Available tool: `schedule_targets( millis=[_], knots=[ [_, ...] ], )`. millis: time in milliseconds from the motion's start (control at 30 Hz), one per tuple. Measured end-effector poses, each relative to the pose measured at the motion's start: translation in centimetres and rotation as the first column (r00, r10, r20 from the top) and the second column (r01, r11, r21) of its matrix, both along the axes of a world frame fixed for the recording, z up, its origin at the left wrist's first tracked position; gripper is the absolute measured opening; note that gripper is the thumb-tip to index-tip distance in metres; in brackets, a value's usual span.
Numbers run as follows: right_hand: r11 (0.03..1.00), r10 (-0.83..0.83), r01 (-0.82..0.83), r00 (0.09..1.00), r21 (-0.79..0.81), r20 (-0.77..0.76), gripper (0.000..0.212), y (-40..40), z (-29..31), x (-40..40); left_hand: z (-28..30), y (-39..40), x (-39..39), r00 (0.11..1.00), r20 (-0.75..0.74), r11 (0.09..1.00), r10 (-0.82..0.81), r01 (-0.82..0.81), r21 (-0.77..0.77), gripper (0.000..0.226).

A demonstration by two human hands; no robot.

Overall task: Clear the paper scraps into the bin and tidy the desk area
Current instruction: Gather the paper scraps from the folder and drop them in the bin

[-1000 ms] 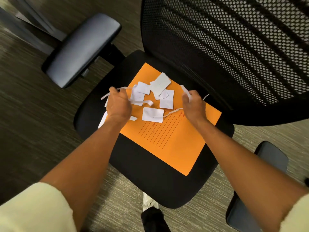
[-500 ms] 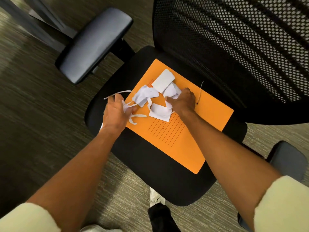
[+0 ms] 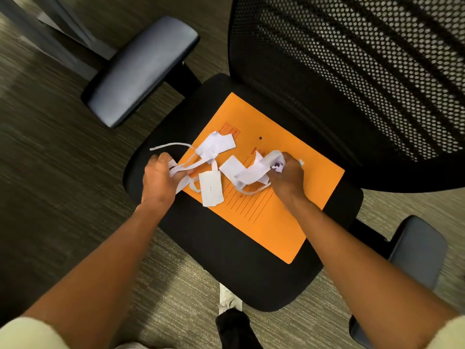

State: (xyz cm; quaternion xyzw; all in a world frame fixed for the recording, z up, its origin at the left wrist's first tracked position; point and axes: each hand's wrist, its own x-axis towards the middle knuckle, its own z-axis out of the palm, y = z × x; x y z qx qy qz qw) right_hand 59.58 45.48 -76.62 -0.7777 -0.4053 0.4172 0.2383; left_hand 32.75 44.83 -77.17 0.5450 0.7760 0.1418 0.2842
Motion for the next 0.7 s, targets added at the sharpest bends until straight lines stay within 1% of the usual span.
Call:
schedule_targets(
  millis=[133, 200, 267, 333, 367, 433, 500, 600, 667, 700],
  knots=[
    [0.990, -0.106, 0.117, 0.985, 0.078, -0.136, 0.029, -0.6, 0.3, 0.6, 0.2, -0.3, -0.5, 0.997, 0.072, 1.000, -0.005, 0.004, 0.012, 0.046],
    [0.980, -0.151, 0.175, 0.966, 0.097, -0.208, 0.030, -0.7, 0.7, 0.3, 0.5, -0.6, -0.9, 0.995, 0.098, 0.999, -0.036, 0.036, 0.001, 0.052],
    [0.974, -0.174, 0.207, 0.944, 0.096, -0.279, 0.029, -0.7, 1.1, -0.4, 0.7, -1.1, -1.4, 0.991, 0.092, 0.995, -0.101, 0.101, 0.003, 0.058],
    [0.976, -0.155, 0.194, 0.939, 0.102, -0.307, 0.028, -0.8, 1.3, -1.5, 0.8, -1.4, -1.9, 0.989, 0.061, 0.991, -0.133, 0.132, 0.012, 0.058],
    [0.980, -0.115, 0.156, 0.951, 0.123, -0.288, 0.026, -0.8, 1.3, -2.1, 0.8, -1.5, -2.1, 0.990, 0.051, 0.992, -0.128, 0.128, 0.010, 0.055],
    [0.987, -0.012, 0.041, 0.982, 0.153, -0.187, 0.025, -0.8, 1.1, -3.2, 0.7, -1.6, -2.3, 0.994, 0.050, 0.995, -0.100, 0.101, -0.008, 0.048],
    [0.994, 0.053, -0.046, 0.997, 0.100, -0.063, 0.032, -0.8, 0.6, -4.1, 0.5, -1.7, -2.5, 0.997, 0.056, 0.997, -0.056, 0.059, -0.045, 0.038],
    [0.990, 0.140, -0.140, 0.985, -0.001, 0.097, 0.063, -1.3, 0.0, -5.4, 0.4, -2.1, -3.0, 0.998, 0.060, 0.999, -0.034, 0.037, -0.038, 0.016],
    [0.981, 0.194, -0.195, 0.953, -0.020, 0.232, 0.083, -1.9, -0.2, -6.1, 0.8, -2.4, -3.2, 0.993, 0.117, 1.000, 0.007, -0.005, -0.016, 0.009],
    [0.976, 0.215, -0.215, 0.934, -0.034, 0.286, 0.090, -2.2, -0.3, -6.4, 1.0, -2.4, -3.3, 0.989, 0.145, 0.999, 0.035, -0.035, -0.004, 0.005]
  ],
)
